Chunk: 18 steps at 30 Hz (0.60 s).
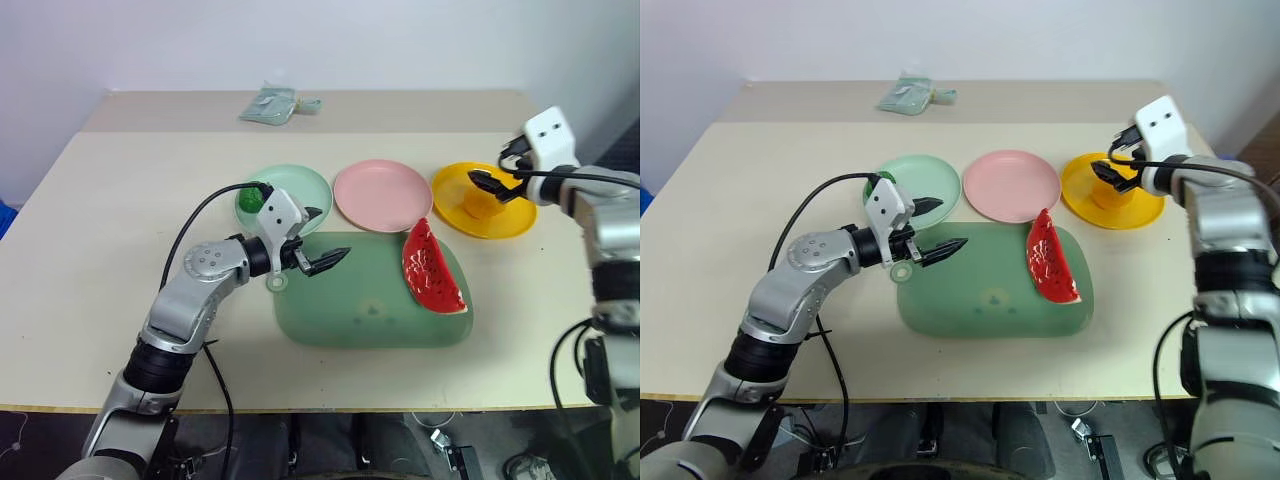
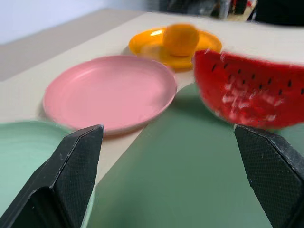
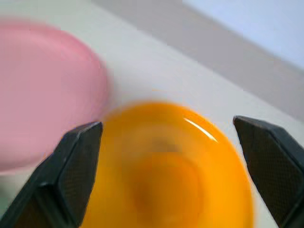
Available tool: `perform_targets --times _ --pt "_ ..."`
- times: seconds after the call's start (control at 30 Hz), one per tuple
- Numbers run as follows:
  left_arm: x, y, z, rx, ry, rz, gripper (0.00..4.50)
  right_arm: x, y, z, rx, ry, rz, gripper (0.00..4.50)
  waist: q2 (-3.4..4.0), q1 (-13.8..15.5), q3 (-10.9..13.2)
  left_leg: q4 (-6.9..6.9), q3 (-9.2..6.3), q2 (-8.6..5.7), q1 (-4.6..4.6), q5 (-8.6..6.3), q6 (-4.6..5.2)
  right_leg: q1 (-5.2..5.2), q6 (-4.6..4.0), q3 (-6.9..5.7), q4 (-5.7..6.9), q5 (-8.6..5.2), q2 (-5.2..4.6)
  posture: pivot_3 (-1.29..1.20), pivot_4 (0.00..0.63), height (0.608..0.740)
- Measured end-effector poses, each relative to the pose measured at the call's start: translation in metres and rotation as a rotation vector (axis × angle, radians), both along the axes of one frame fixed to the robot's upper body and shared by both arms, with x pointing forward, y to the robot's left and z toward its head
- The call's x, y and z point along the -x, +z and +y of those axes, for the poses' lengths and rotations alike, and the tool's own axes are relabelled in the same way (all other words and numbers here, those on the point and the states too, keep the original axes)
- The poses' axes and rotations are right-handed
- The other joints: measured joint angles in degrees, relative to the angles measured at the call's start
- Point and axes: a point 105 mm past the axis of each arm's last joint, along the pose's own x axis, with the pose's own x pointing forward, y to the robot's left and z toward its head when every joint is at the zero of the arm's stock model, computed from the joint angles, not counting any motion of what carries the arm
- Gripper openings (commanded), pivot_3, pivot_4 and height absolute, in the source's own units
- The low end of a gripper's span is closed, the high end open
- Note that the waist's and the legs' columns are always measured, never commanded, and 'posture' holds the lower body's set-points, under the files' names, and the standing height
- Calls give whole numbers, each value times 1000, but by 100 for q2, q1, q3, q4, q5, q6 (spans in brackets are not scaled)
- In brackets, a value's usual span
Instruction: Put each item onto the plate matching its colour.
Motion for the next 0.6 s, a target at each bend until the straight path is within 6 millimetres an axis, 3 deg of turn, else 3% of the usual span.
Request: perform_targets --times 0.1,0.17,0.23,0.3,0.43,0.53,0.6 --pt "2 -2 5 -5 -5 -5 4500 33 4 25 -64 82 60 4476 0 -7 0 0 -1 1 2 0 1 1 0 0 0 0 -7 0 150 740" --pt "5 -5 17 -15 -17 -6 4500 59 -15 50 -42 136 152 4476 -2 -13 -2 -14 -5 1 5 -1 1 1 -2 -2 -4 -1 -9 0 150 740" --pt "11 -9 25 -27 -51 10 4500 79 -45 63 -28 125 277 4476 -1 -11 -2 -15 -5 -1 5 -1 1 1 -2 -2 -5 -1 -14 0 150 740" --pt "16 -12 27 -28 -86 28 4500 90 -67 67 -11 91 358 4476 -1 2 -2 -14 -4 -9 3 -1 1 -1 -2 -2 -3 -1 -23 0 150 740" --pt "20 -13 29 -38 -121 37 4500 97 -77 69 -2 27 391 4476 -1 6 -2 -15 -4 -12 4 -1 1 -1 -2 -5 -4 -1 -24 0 150 740" --pt "21 -13 27 -39 -133 35 4500 98 -83 66 -6 -9 411 3238 -1 -8 -2 -17 -4 -12 4 -1 1 -2 -2 -6 -5 -1 -23 0 150 740" --pt "22 -13 23 -36 -146 32 4500 98 -87 66 -13 -18 419 2140 -1 -11 -2 -17 -3 -12 4 0 2 -1 -2 -6 -5 -1 -22 0 150 740"
